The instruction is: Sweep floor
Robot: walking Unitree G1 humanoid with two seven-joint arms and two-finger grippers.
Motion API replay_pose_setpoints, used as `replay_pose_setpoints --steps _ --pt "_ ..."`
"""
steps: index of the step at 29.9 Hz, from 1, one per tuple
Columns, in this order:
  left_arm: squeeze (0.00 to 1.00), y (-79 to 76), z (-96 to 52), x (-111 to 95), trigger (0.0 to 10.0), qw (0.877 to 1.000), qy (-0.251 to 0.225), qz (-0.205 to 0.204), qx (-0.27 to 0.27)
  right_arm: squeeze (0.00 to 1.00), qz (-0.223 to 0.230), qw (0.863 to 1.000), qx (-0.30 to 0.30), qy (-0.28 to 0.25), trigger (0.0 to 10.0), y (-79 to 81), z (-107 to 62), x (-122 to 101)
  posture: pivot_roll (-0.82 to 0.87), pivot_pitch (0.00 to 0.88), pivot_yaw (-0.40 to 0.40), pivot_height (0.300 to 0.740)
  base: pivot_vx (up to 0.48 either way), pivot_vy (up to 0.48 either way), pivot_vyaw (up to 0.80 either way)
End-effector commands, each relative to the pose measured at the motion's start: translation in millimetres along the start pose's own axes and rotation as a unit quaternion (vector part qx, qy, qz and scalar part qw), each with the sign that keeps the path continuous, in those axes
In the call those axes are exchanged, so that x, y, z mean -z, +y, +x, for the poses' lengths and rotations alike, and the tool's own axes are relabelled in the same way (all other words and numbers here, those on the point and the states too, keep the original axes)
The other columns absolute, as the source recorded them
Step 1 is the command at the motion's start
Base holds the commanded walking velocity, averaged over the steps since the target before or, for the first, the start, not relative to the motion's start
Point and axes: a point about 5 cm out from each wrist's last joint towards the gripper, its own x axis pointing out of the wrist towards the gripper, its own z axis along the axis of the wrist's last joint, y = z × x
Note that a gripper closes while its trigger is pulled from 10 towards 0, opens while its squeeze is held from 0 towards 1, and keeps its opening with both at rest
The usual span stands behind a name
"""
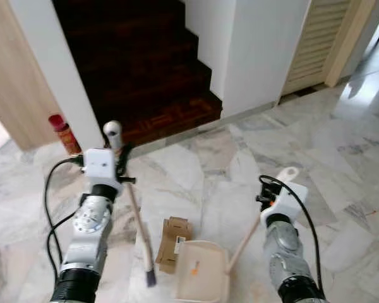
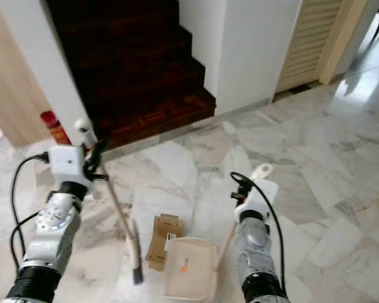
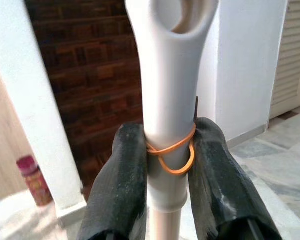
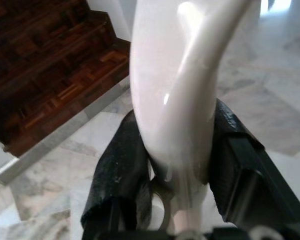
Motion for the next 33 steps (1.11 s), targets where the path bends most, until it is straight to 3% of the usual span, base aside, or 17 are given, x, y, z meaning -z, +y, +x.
replay_pose_setpoints --steps 1,18,24,31,33 --pt "0.0 -6.1 6.8 -15 10.0 0.999 -0.033 0.006 0.01 0.0 0.006 1.0 0.001 -0.029 10.0 -2.1 3.1 -13 0.04 0.0 0.051 0.74 0.398 0.0 0.0" --pt "0.0 -7.3 6.9 -21 10.0 0.998 -0.055 -0.004 0.009 0.0 0.014 0.999 0.015 -0.037 10.0 -7.0 4.2 -16 0.04 0.0 0.047 0.74 0.394 0.0 0.0" --pt "0.0 -7.2 6.9 -25 10.0 0.998 -0.062 -0.005 0.013 0.0 0.02 0.997 0.031 -0.064 10.0 -10.1 4.0 -23 0.04 0.0 0.047 0.74 0.0 0.0 0.0" --pt "0.0 0.0 3.4 -18 10.0 0.999 -0.043 0.014 0.026 0.0 -0.009 0.996 0.05 -0.074 10.0 -16.8 3.7 -27 0.04 0.0 0.048 0.74 0.0 0.0 0.0" --pt "0.0 3.0 2.5 -13 10.0 0.999 -0.028 0.024 0.038 0.0 -0.035 0.996 0.046 -0.066 10.0 -16.3 3.5 -23 0.04 0.0 0.047 0.74 0.0 0.0 0.0"
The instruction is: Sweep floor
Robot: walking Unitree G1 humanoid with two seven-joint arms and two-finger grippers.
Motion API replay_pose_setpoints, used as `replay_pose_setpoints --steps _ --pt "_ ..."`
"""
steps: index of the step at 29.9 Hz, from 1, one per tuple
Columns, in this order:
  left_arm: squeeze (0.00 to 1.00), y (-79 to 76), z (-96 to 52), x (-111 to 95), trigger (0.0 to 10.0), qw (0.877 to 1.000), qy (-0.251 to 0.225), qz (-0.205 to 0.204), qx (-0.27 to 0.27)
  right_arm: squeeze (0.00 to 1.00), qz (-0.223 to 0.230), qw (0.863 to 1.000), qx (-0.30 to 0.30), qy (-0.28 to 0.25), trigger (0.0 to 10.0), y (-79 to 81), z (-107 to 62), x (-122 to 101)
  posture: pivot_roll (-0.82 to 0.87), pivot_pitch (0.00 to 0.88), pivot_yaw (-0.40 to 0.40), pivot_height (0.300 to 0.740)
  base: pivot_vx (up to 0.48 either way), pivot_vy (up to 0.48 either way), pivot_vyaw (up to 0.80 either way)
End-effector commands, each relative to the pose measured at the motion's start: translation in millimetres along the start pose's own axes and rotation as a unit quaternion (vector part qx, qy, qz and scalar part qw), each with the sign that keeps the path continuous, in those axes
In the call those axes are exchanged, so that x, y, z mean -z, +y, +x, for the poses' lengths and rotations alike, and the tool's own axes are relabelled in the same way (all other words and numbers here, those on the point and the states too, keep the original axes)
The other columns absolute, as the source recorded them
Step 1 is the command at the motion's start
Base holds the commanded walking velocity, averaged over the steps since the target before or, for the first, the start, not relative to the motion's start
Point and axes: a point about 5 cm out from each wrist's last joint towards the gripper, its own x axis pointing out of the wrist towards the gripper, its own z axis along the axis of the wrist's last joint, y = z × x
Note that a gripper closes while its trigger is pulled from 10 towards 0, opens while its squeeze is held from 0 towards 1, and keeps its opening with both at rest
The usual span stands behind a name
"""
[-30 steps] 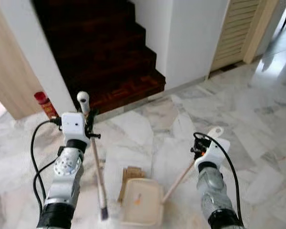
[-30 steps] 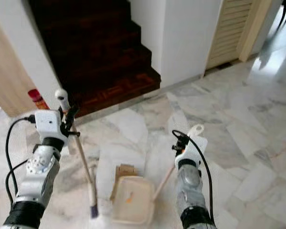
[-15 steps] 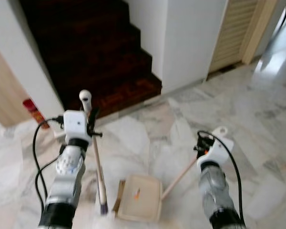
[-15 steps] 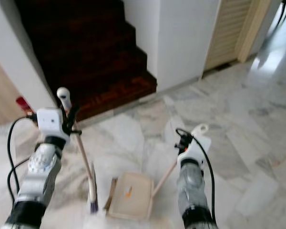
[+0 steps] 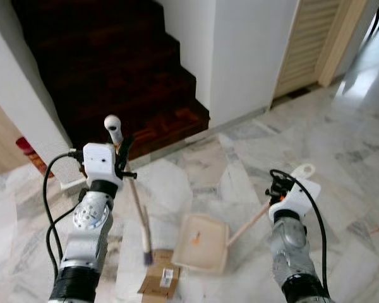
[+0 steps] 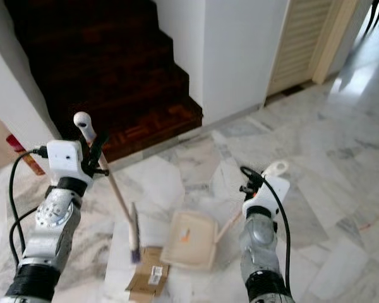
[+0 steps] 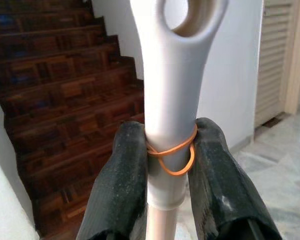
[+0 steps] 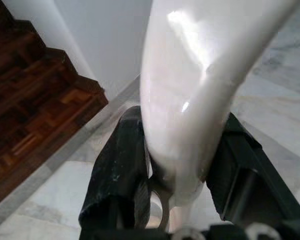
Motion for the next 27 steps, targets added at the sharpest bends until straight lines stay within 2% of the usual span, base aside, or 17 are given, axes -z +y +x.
replay_pose_setpoints --steps 1,2,4,9,15,19,24,27 --pt "0.0 7.1 -1.5 0 10.0 0.999 0.007 0.027 0.017 0.0 -0.036 0.999 -0.013 -0.012 10.0 4.9 1.2 -4 0.04 0.0 0.046 0.74 0.0 0.0 0.0" --pt "0.0 9.0 -3.7 5 10.0 0.999 0.024 0.036 0.033 0.0 -0.06 0.998 -0.014 -0.004 10.0 5.3 0.2 0 0.04 0.0 0.046 0.74 0.0 0.0 0.0" --pt "0.0 10.5 -6.1 9 10.0 0.998 0.035 0.041 0.045 0.0 -0.078 0.997 -0.012 0.005 10.0 4.7 -0.7 4 0.05 0.0 0.045 0.74 0.0 0.0 0.0" --pt "0.0 15.0 -10.9 13 10.0 0.997 0.046 0.046 0.05 0.0 -0.097 0.995 -0.006 0.027 10.0 3.0 -2.9 12 0.05 0.0 0.041 0.74 0.0 0.0 0.0" --pt "0.0 18.4 -20.4 22 10.0 0.995 0.063 0.053 0.06 0.0 -0.146 0.988 0.001 0.056 10.0 -2.7 -6.6 24 0.05 0.0 0.034 0.74 0.0 0.0 0.0" --pt "0.0 17.6 -23.4 28 10.0 0.992 0.083 0.055 0.082 0.0 -0.149 0.987 0.001 0.058 10.0 -3.5 -7.1 25 0.05 0.0 0.032 0.74 0.0 0.0 0.0" --pt "0.0 24.1 -26.5 35 10.0 0.985 0.098 0.1 0.1 0.0 -0.155 0.986 0.006 0.064 10.0 -3.0 -9.2 29 0.04 0.0 0.028 0.74 0.0 0.0 0.0" --pt "0.0 27.8 -26.3 37 10.0 0.985 0.101 0.105 0.096 0.0 -0.148 0.987 0.003 0.061 10.0 -0.6 -10.1 28 0.04 0.0 0.024 0.74 0.0 0.0 0.0"
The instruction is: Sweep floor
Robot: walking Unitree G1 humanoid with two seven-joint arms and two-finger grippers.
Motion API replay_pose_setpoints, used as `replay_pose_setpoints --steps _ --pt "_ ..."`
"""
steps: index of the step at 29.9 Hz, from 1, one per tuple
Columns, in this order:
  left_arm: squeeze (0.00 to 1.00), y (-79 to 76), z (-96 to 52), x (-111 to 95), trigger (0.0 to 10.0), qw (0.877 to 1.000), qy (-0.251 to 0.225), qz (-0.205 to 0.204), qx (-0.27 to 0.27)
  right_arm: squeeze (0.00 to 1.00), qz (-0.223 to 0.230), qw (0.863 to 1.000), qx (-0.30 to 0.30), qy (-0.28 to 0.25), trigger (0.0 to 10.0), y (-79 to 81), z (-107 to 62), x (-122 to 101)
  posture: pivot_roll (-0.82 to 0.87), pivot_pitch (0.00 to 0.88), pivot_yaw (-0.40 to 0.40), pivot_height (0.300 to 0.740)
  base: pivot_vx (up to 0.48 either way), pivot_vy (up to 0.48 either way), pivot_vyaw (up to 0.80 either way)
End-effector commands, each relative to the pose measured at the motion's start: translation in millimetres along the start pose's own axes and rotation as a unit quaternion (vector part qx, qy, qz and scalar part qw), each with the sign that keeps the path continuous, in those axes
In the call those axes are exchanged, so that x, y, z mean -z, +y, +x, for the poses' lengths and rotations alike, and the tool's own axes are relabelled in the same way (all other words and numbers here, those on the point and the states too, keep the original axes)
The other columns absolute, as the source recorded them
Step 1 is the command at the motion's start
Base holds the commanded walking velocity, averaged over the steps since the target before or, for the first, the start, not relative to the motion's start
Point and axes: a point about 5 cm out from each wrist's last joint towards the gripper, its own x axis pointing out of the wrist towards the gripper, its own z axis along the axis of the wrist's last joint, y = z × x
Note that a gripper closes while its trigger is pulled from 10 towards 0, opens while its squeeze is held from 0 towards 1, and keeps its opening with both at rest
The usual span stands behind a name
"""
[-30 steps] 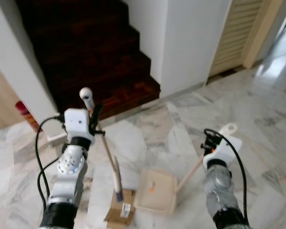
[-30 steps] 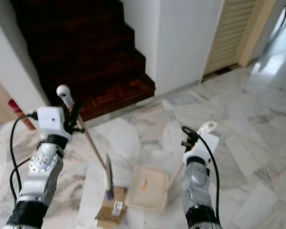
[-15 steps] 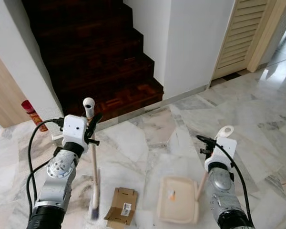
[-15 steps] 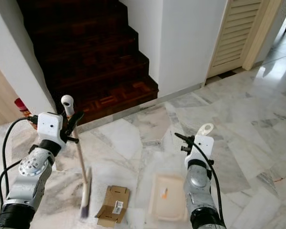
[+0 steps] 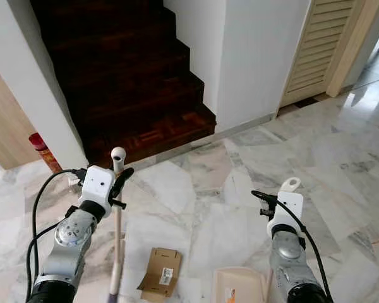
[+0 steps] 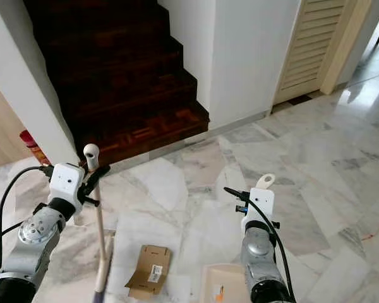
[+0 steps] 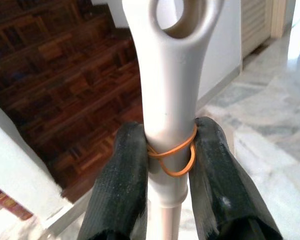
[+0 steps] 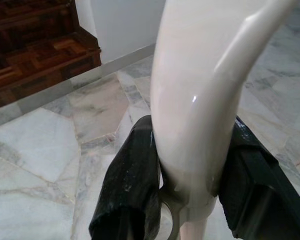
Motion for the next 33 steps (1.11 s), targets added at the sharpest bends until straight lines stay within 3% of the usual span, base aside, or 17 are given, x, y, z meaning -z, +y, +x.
replay_pose_setpoints --steps 1,16,26,33 --pt "0.0 7.1 2.6 -5 10.0 1.0 -0.012 0.024 -0.002 0.0 0.005 1.0 -0.008 -0.022 10.0 5.3 0.1 -8 0.04 0.0 0.021 0.74 0.0 0.0 0.0" --pt "0.0 -5.3 11.7 9 10.0 1.0 0.0 0.012 0.026 0.0 0.043 0.998 -0.033 -0.041 10.0 9.6 -8.8 -10 -0.01 0.073 -0.012 0.74 0.0 0.0 0.0" --pt "0.0 4.6 14.1 14 10.0 0.997 0.001 0.074 -0.003 0.0 0.058 0.997 -0.056 -0.018 10.0 8.8 -24.3 1 -0.05 0.136 -0.051 0.74 0.0 0.0 0.0" --pt "0.0 -10.8 20.0 17 10.0 0.998 -0.005 0.058 0.012 0.0 0.084 0.994 -0.066 -0.002 10.0 8.8 -33.1 0 -0.09 0.153 -0.075 0.74 0.0 0.0 0.0"
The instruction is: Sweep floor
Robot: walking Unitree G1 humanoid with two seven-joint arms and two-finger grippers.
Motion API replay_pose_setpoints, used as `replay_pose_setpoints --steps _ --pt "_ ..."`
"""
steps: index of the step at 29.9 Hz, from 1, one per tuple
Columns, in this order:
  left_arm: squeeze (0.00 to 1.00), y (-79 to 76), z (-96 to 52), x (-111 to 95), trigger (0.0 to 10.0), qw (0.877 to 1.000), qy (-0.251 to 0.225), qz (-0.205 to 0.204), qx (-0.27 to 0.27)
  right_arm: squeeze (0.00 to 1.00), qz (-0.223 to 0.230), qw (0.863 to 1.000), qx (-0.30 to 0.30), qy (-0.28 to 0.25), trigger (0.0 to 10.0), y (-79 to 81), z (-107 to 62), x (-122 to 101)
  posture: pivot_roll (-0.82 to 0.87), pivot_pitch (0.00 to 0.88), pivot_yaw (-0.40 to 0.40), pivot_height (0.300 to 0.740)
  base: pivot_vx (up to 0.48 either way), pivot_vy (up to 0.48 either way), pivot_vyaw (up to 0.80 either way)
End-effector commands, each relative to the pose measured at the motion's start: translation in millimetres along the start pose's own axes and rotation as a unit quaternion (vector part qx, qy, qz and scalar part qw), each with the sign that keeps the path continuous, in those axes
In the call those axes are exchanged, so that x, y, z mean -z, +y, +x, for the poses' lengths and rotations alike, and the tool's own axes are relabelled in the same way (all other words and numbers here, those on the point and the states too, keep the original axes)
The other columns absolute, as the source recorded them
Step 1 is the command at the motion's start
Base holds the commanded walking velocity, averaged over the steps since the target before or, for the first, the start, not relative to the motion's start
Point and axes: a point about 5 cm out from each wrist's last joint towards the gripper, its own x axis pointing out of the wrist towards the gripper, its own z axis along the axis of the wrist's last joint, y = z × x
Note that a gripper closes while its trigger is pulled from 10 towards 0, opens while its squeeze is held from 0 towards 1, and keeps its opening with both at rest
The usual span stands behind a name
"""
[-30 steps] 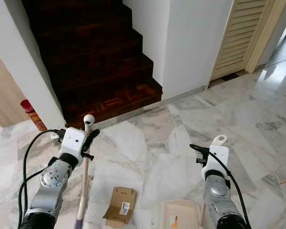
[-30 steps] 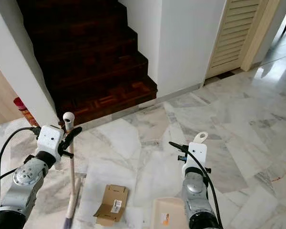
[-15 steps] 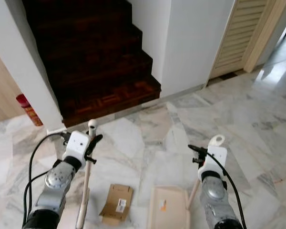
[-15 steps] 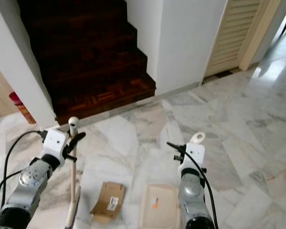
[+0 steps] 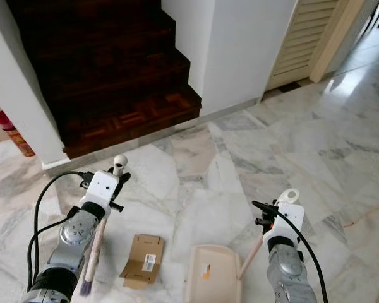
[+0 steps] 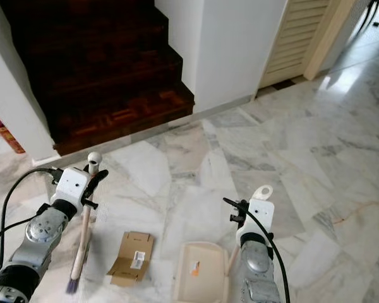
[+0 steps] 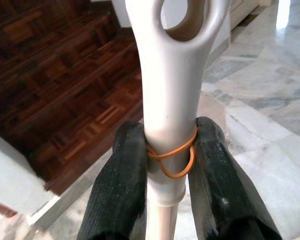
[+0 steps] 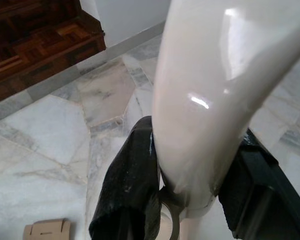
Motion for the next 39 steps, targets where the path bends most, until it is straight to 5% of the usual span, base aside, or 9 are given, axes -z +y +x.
replay_pose_setpoints --steps 1,10,19,21,30,39 --pt "0.0 -10.2 3.1 -2 10.0 1.0 -0.009 0.002 0.019 0.0 0.017 1.0 -0.007 -0.001 10.0 2.8 -2.4 -5 -0.1 0.155 -0.079 0.74 0.0 0.0 0.0" --pt "0.0 -26.4 7.2 1 10.0 0.995 -0.006 -0.09 0.045 0.0 0.053 0.998 -0.027 0.019 10.0 8.5 -10.6 -8 -0.11 0.168 -0.089 0.74 0.0 0.0 0.0" --pt "0.0 -32.3 11.3 0 10.0 0.971 0.0 -0.218 0.098 0.0 0.055 0.997 -0.029 0.035 10.0 9.1 -15.0 -7 -0.11 0.174 -0.088 0.74 0.0 0.0 0.0" --pt "0.0 -35.6 15.6 -6 10.0 0.956 -0.008 -0.265 0.124 0.0 0.042 0.998 -0.029 0.035 10.0 11.5 -13.8 -8 -0.1 0.169 -0.085 0.74 0.0 0.0 0.0" --pt "0.0 -29.7 24.0 -22 10.0 0.932 -0.039 -0.334 0.132 0.0 -0.001 0.999 -0.033 0.02 10.0 16.8 -8.5 -13 -0.08 0.15 -0.078 0.74 0.0 0.0 0.0" --pt "0.0 -16.2 22.1 -31 10.0 0.947 -0.068 -0.302 0.085 0.0 0.02 0.999 -0.035 0.025 10.0 21.3 -2.3 -13 -0.05 0.126 -0.071 0.74 0.0 0.0 0.0"
